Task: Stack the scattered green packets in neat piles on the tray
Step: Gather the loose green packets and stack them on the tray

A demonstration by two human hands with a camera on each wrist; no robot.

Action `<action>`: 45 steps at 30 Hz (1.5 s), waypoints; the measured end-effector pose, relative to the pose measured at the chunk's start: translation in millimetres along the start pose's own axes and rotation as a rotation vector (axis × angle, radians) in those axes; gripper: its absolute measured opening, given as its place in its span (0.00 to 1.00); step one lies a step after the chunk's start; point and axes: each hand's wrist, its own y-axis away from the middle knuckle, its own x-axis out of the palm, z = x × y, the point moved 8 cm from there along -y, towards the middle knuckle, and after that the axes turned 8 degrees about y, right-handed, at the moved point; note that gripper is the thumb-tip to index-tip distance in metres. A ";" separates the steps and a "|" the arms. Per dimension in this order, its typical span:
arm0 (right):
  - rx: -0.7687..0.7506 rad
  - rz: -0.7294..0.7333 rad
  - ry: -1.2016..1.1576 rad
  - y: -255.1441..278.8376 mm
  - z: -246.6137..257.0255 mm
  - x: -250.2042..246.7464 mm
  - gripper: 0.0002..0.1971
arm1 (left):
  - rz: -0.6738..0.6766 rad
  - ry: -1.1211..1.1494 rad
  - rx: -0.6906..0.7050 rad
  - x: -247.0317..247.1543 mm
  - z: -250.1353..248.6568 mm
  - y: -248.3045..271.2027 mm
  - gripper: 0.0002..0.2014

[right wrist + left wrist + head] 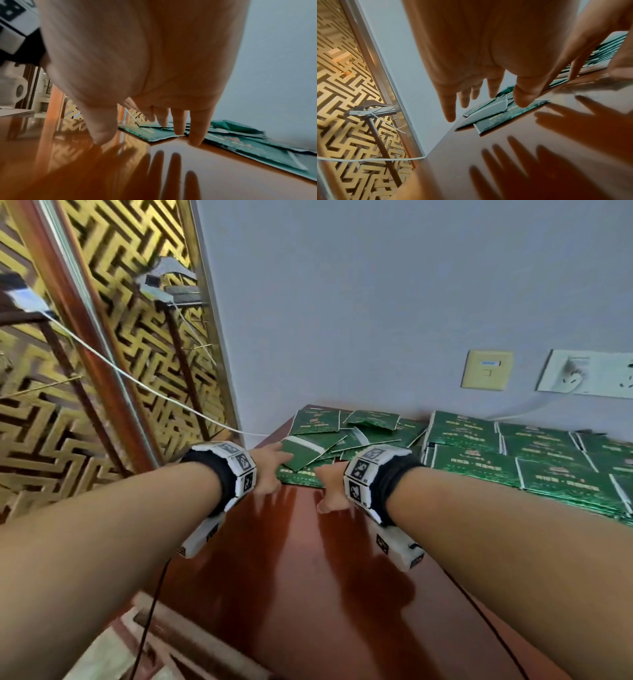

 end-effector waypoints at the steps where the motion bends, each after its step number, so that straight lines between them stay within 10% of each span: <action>1: 0.007 -0.022 -0.019 -3.1 1.6 -1.0 0.35 | 0.006 -0.004 0.004 0.9 -1.6 -5.7 0.36; 25: -0.127 -0.009 -0.230 95.3 -26.1 48.9 0.27 | 0.204 -0.147 0.113 49.3 -78.3 85.5 0.36; 45: 0.130 0.091 -0.438 228.7 -137.6 106.2 0.08 | 0.255 -0.002 0.556 47.7 -271.3 127.1 0.18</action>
